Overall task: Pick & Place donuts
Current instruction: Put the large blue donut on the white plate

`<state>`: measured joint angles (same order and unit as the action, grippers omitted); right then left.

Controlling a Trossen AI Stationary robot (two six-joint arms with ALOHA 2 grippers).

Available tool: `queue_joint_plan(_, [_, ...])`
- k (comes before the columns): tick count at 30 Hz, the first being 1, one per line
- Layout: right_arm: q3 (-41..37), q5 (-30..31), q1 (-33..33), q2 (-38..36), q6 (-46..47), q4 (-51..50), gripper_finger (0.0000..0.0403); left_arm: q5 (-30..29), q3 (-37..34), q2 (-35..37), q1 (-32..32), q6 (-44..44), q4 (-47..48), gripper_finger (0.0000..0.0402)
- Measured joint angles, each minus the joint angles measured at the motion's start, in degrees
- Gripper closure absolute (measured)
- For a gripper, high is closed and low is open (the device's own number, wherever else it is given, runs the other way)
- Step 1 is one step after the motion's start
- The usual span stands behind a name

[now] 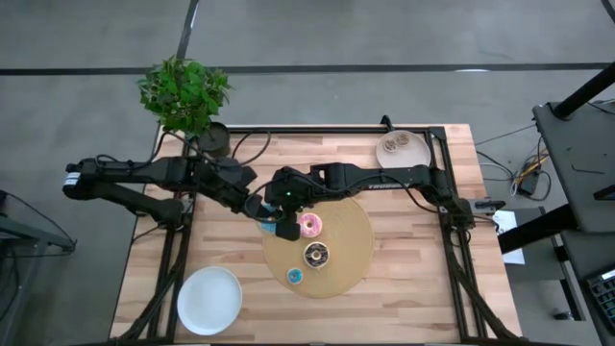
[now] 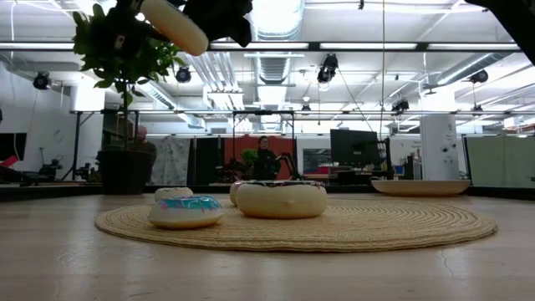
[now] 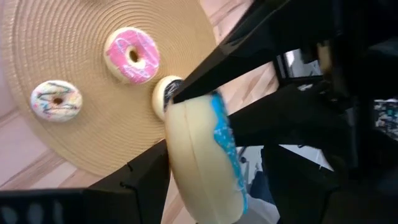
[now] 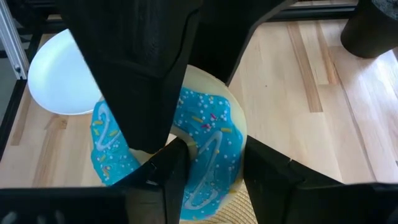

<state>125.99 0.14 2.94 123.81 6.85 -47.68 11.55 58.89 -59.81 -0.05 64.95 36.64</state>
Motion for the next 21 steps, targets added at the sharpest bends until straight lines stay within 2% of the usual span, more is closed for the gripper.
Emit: queue_joint_plan(21, [0.0,-0.1,0.0,-0.1,0.0,0.0,0.0268,0.3,0.0,0.0,0.0,0.9,-0.2,0.0266])
